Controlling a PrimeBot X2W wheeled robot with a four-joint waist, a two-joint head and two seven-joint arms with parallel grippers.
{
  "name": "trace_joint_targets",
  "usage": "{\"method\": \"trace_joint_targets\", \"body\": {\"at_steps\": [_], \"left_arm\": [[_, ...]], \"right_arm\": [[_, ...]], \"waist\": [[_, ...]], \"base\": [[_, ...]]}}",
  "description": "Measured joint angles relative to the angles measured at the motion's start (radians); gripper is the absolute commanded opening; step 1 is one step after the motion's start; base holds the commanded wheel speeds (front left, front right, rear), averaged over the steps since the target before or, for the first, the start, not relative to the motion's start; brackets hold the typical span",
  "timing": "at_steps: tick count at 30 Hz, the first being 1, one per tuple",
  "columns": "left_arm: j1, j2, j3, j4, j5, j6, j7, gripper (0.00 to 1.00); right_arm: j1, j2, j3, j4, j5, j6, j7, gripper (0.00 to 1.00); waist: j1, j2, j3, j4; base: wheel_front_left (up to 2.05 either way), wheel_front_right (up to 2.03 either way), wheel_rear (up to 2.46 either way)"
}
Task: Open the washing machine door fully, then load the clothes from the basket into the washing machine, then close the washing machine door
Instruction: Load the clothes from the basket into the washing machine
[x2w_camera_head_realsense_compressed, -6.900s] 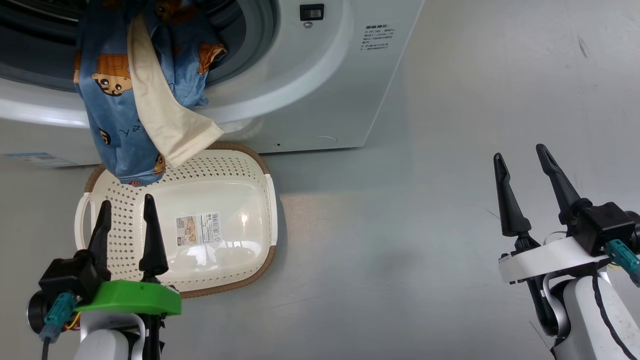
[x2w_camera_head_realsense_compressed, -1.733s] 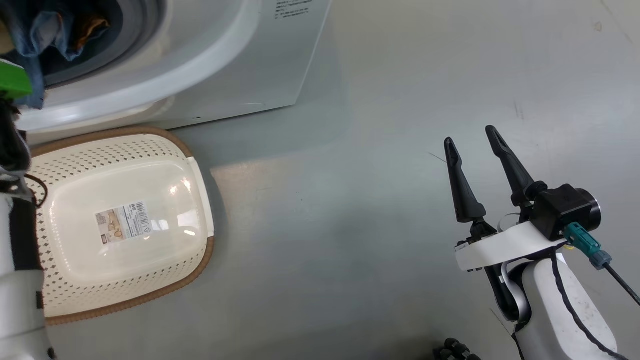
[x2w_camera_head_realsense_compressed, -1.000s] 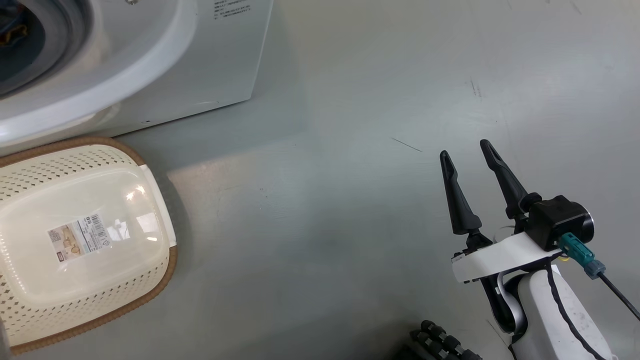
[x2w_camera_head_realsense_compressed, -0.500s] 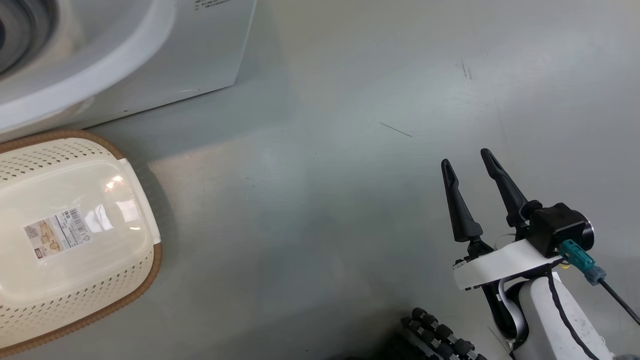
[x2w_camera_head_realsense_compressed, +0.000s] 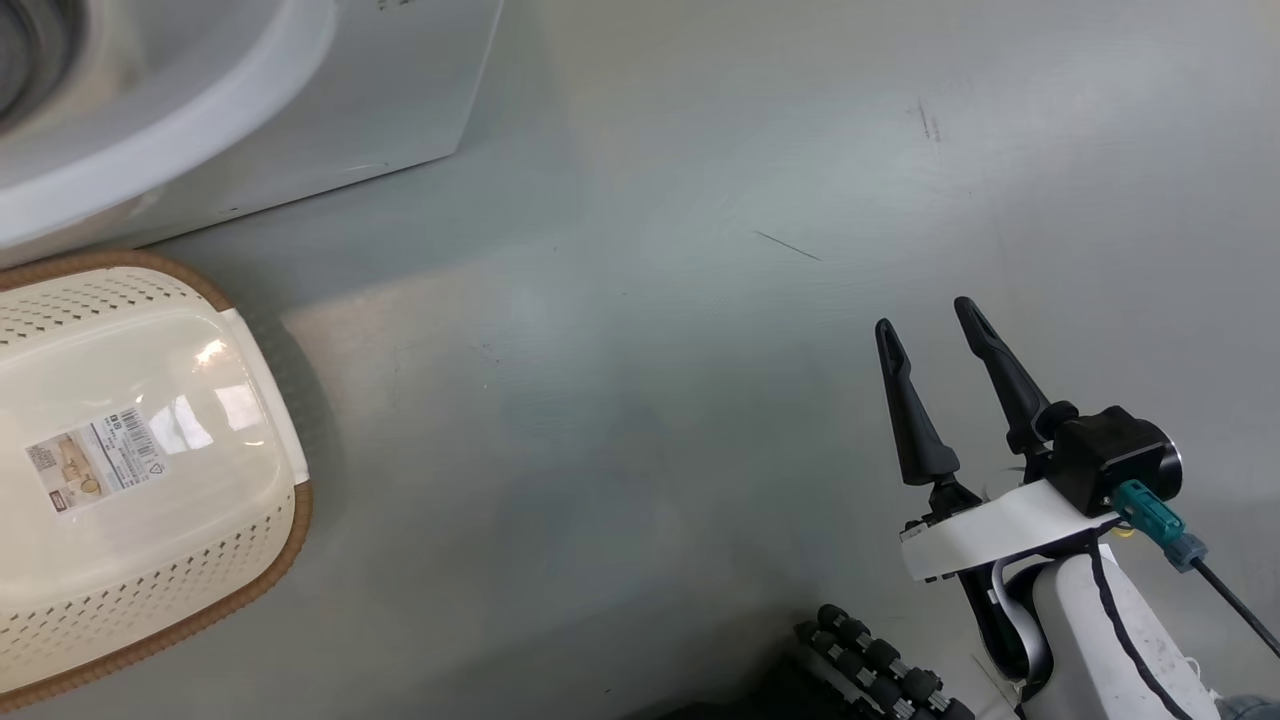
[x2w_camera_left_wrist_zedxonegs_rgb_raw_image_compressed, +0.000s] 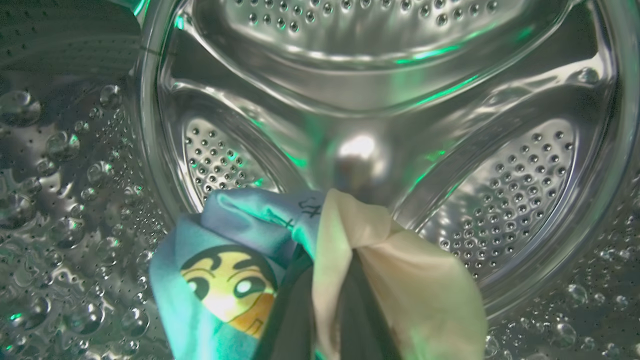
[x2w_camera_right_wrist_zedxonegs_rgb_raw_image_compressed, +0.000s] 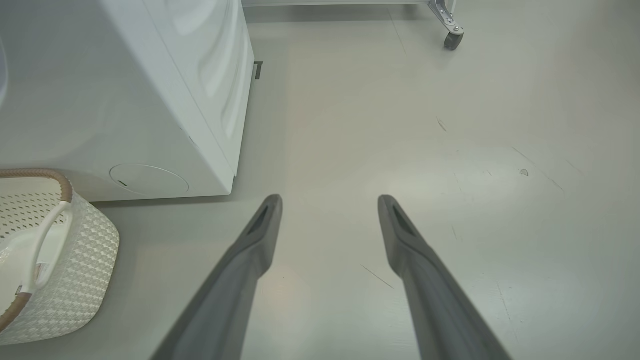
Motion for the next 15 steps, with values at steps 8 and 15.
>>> {"method": "trace_joint_targets", "body": {"at_steps": [8, 15], "left_arm": [[-0.036, 0.026, 0.011, 0.023, 0.019, -0.013, -0.017, 0.00], [-0.035, 0.031, -0.025, 0.077, 0.064, -0.020, -0.020, 0.00]], "right_arm": [[0.000, 0.002, 0.011, 0.000, 0.001, 0.000, 0.000, 1.00], [0.000, 0.003, 0.011, 0.000, 0.002, 0.000, 0.000, 1.00]], "waist": [[0.0000, 0.0000, 0.006, -0.016], [0.0000, 0.0000, 0.008, -0.021]], "base": [[0.00, 0.00, 0.00], [0.00, 0.00, 0.00]]}}
